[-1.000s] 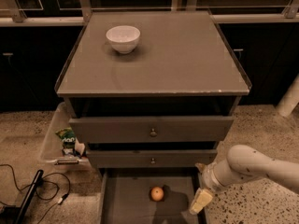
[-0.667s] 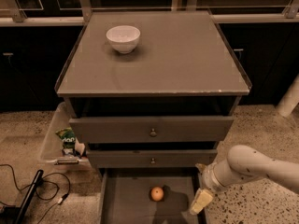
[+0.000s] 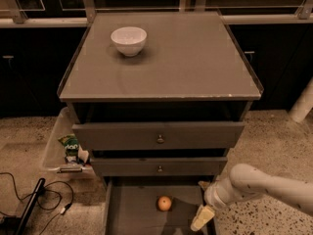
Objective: Pick orange from bottom drawer and place on counter
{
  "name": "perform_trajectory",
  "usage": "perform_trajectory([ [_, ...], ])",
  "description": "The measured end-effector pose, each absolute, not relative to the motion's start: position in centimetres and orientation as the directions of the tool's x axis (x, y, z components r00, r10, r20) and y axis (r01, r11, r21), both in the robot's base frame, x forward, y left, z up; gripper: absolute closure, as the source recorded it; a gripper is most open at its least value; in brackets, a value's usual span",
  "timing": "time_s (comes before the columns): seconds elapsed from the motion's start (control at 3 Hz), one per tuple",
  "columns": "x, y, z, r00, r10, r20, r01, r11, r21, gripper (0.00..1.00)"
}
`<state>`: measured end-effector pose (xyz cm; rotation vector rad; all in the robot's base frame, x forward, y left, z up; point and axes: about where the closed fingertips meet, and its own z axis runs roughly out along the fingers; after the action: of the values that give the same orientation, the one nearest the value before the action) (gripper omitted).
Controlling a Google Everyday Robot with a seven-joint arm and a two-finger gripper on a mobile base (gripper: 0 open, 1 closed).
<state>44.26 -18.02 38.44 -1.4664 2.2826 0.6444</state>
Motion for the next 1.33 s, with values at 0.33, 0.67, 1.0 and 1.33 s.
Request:
perform_trajectory([
  [0.33, 44.6, -16.7, 34.4, -0.336, -0.734, -0.590, -0.930, 0.359, 0.082, 0.00],
  [0.67, 46.5, -15.4, 31.6, -0.247, -0.698, -0.672, -0.933, 0.358, -0.029, 0.00],
  [1.0, 48.5, -14.7, 28.2, -0.199, -0.666, -0.719, -0.932, 0.355, -0.071, 0.00],
  [1.33, 48.5, -14.7, 28.2, -0.199, -0.666, -0.719, -0.932, 0.355, -0.071, 0.00],
])
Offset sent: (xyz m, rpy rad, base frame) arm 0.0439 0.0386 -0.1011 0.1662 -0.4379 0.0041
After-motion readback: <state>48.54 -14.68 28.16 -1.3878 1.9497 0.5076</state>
